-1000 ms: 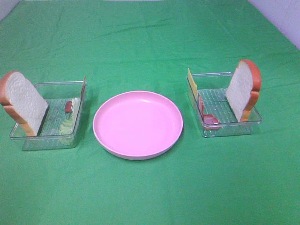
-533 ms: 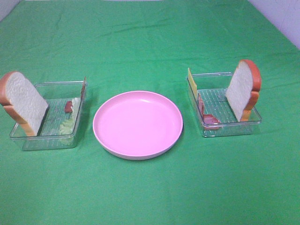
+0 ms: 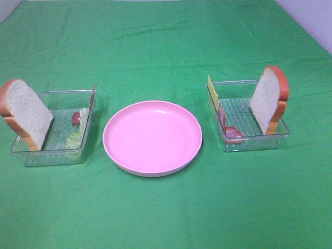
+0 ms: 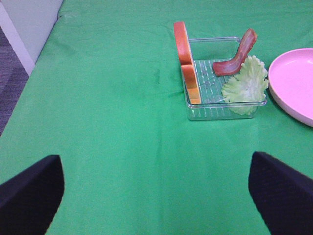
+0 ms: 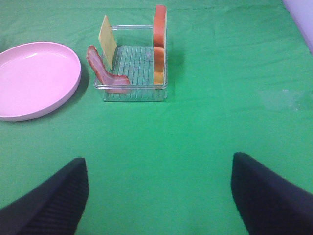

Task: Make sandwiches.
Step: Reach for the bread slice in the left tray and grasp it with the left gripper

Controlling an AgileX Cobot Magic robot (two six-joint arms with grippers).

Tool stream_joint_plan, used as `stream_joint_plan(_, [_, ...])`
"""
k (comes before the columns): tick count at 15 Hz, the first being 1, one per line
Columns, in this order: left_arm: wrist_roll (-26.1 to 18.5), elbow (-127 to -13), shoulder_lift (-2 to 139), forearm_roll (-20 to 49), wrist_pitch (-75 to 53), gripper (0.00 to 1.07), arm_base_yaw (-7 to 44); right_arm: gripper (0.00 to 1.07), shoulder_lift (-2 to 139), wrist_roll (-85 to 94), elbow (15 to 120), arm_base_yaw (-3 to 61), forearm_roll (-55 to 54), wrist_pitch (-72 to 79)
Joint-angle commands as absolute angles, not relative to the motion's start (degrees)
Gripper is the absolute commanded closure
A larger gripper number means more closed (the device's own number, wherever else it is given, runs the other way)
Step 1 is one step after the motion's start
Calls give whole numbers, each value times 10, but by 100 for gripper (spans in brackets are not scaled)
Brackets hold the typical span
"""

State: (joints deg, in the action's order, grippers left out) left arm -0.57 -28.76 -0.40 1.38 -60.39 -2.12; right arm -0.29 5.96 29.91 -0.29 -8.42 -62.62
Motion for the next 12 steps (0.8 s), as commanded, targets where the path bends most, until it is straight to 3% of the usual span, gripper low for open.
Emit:
stream_joint_plan(1, [-6, -286, -14, 19, -599, 10, -22, 31, -11, 61, 297, -6, -82, -621])
stream_joint_plan(6, [0, -290, -14, 13, -594, 10, -22, 31, -11, 61, 297, -6, -82, -621])
stream_joint_plan(12, [-3, -329, 45, 34, -502, 10, -22, 31, -11, 61, 297, -6, -82, -621])
